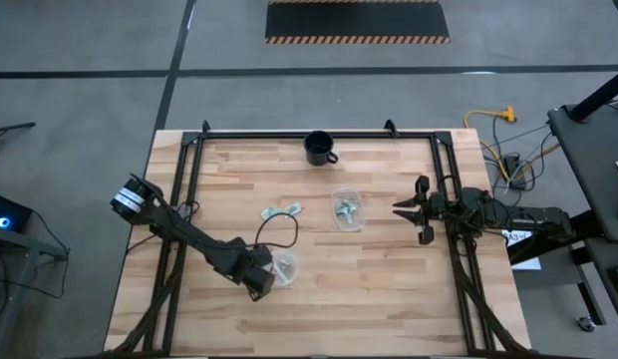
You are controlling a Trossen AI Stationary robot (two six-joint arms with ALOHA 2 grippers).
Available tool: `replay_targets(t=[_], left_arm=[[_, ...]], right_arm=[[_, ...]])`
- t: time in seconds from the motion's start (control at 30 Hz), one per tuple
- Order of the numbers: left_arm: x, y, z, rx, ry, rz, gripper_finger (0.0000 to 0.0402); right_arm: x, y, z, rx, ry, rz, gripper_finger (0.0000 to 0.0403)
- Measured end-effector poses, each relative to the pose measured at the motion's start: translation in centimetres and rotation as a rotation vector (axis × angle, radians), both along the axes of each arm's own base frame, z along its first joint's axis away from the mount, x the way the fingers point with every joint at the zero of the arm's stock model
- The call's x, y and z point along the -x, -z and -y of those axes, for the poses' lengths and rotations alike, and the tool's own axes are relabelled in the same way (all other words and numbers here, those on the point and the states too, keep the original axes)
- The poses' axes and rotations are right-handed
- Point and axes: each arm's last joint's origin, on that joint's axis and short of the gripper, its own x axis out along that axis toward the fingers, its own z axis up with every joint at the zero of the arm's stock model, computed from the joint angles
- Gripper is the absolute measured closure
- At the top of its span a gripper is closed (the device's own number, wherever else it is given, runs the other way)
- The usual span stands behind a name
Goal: Pick and place items into bin
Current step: Put the white stevia packet into the left transparent bin
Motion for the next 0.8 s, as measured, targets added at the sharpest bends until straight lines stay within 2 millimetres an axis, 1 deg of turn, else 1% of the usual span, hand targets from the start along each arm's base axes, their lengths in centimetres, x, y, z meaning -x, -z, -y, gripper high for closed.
replay_targets(t=[0.17,0.3,0.43,0.63,0.8], left_arm=[[-0.2,0.57,0.14,0.001,0.002,-0.016,0.0251],[-0.23,0.69,0.19,0.016,0.006,-0.026,0.0267],[-0.28,0.67,0.25,0.027,0.008,-0.024,0.0305],[-0.41,0.53,0.38,0.044,0.016,-0.025,0.0389],[-0.41,0.54,0.43,0.06,0.037,-0.031,0.0397]], right_arm=[[0.0,0.0,0.0,0.0,0.0,0.0,0.033],[0.0,0.0,0.0,0.0,0.0,0.0,0.033],[0.0,0.0,0.0,0.0,0.0,0.0,0.033],[0.0,0.0,0.0,-0.001,0.0,0.0,0.033],[0.0,0.0,0.0,0.0,0.0,0.0,0.033]])
